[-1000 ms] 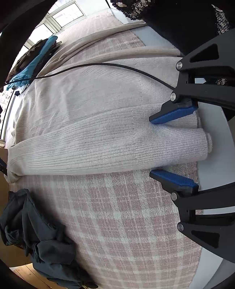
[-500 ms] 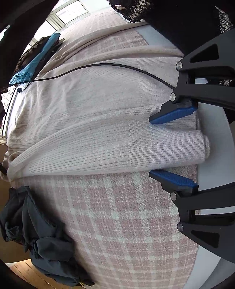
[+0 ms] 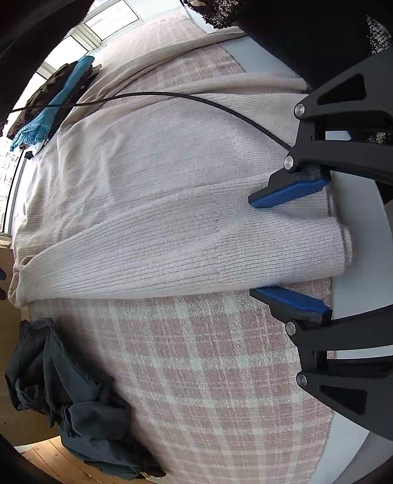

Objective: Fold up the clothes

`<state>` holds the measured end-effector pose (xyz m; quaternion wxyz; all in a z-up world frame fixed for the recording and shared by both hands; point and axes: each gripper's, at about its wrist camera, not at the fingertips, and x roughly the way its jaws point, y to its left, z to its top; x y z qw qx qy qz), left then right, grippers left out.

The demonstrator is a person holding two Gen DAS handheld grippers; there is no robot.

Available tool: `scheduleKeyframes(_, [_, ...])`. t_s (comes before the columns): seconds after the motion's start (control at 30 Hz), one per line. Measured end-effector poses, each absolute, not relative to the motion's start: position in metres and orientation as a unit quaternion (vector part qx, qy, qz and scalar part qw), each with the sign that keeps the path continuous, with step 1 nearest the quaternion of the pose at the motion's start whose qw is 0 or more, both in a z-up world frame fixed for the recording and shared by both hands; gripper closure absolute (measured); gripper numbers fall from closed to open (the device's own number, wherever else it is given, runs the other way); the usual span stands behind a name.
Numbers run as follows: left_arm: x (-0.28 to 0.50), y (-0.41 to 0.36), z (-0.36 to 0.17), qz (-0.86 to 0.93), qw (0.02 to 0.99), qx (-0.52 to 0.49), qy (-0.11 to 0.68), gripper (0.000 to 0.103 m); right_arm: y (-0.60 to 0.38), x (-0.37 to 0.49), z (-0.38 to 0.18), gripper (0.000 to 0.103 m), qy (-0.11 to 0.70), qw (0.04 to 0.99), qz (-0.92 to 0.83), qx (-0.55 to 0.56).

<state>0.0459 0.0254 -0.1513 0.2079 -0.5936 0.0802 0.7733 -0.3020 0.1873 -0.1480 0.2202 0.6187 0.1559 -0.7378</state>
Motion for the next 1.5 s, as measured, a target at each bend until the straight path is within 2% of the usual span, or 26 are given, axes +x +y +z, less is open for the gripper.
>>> scheduleKeyframes(0.07, [0.045, 0.023, -0.152, 0.772, 0.207, -0.597, 0.075, 0.053, 0.185, -0.299, -0.160, 0.050, 0.162, 0.221, -0.723, 0.634])
scheduleKeyframes(0.13, [0.047, 0.017, -0.148, 0.769, 0.203, -0.602, 0.066, 0.053, 0.191, -0.294, -0.155, 0.072, 0.148, 0.249, -0.723, 0.628])
scheduleKeyframes(0.17, [0.047, 0.014, -0.147, 0.768, 0.200, -0.605, 0.062, 0.052, 0.196, -0.292, -0.150, 0.090, 0.131, 0.258, -0.723, 0.627])
scheduleKeyframes(0.27, [0.054, -0.007, -0.142, 0.774, 0.191, -0.603, 0.031, 0.050, 0.209, -0.285, -0.136, 0.092, 0.110, 0.276, -0.726, 0.620])
scheduleKeyframes(0.43, [0.057, -0.020, -0.155, 0.762, 0.191, -0.618, 0.008, 0.048, 0.234, -0.276, -0.131, 0.093, 0.072, 0.278, -0.729, 0.622])
scheduleKeyframes(0.5, [0.054, -0.003, -0.159, 0.762, 0.212, -0.612, 0.004, 0.047, 0.241, -0.275, -0.134, 0.093, 0.053, 0.278, -0.727, 0.625])
scheduleKeyframes(0.57, [0.047, 0.014, -0.161, 0.764, 0.230, -0.602, 0.006, 0.065, 0.248, -0.274, -0.131, 0.093, 0.027, 0.278, -0.730, 0.624])
scheduleKeyframes(0.6, [0.044, 0.016, -0.164, 0.759, 0.238, -0.606, -0.001, 0.085, 0.252, -0.272, -0.124, 0.093, 0.008, 0.286, -0.734, 0.616])
scheduleKeyframes(0.7, [0.034, 0.005, -0.159, 0.758, 0.236, -0.608, -0.002, 0.090, 0.263, -0.264, -0.097, 0.094, -0.050, 0.313, -0.746, 0.586])
scheduleKeyframes(0.8, [0.029, -0.027, -0.129, 0.778, 0.215, -0.589, -0.035, 0.091, 0.277, -0.245, -0.082, 0.094, -0.082, 0.332, -0.755, 0.560])
scheduleKeyframes(0.87, [0.035, -0.043, -0.112, 0.794, 0.188, -0.578, -0.035, 0.093, 0.271, -0.242, -0.100, 0.092, -0.062, 0.313, -0.760, 0.566])
scheduleKeyframes(0.93, [0.036, -0.057, -0.109, 0.799, 0.153, -0.580, -0.026, 0.103, 0.266, -0.258, -0.129, 0.090, -0.047, 0.289, -0.748, 0.595])
scheduleKeyframes(1.03, [0.036, -0.074, -0.153, 0.776, 0.108, -0.621, -0.016, 0.103, 0.277, -0.267, -0.134, 0.086, -0.051, 0.270, -0.737, 0.618])
scheduleKeyframes(1.07, [0.037, -0.076, -0.158, 0.772, 0.108, -0.626, -0.017, 0.103, 0.287, -0.268, -0.121, 0.083, -0.055, 0.267, -0.744, 0.610])
scheduleKeyframes(1.13, [0.042, -0.071, -0.160, 0.775, 0.117, -0.621, -0.029, 0.103, 0.307, -0.270, -0.094, 0.082, -0.064, 0.260, -0.761, 0.591])
scheduleKeyframes(1.17, [0.042, -0.069, -0.155, 0.780, 0.125, -0.612, -0.036, 0.103, 0.321, -0.268, -0.079, 0.078, -0.055, 0.248, -0.779, 0.573])
scheduleKeyframes(1.2, [0.043, -0.066, -0.150, 0.785, 0.131, -0.604, -0.043, 0.102, 0.338, -0.266, -0.067, 0.070, -0.034, 0.218, -0.800, 0.558])
scheduleKeyframes(1.27, [0.039, -0.051, -0.141, 0.793, 0.134, -0.593, -0.028, 0.103, 0.368, -0.260, -0.062, 0.063, 0.015, 0.157, -0.817, 0.555])
scheduleKeyframes(1.33, [0.038, -0.028, -0.134, 0.795, 0.155, -0.587, 0.002, 0.103, 0.399, -0.256, -0.069, 0.063, 0.052, 0.104, -0.818, 0.563])
scheduleKeyframes(1.4, [0.037, -0.003, -0.128, 0.793, 0.184, -0.580, 0.023, 0.101, 0.433, -0.240, -0.085, 0.063, 0.045, 0.079, -0.810, 0.579])
scheduleKeyframes(1.5, [0.043, 0.041, -0.120, 0.787, 0.244, -0.564, 0.053, 0.090, 0.460, -0.222, -0.106, 0.063, 0.024, 0.055, -0.801, 0.596])
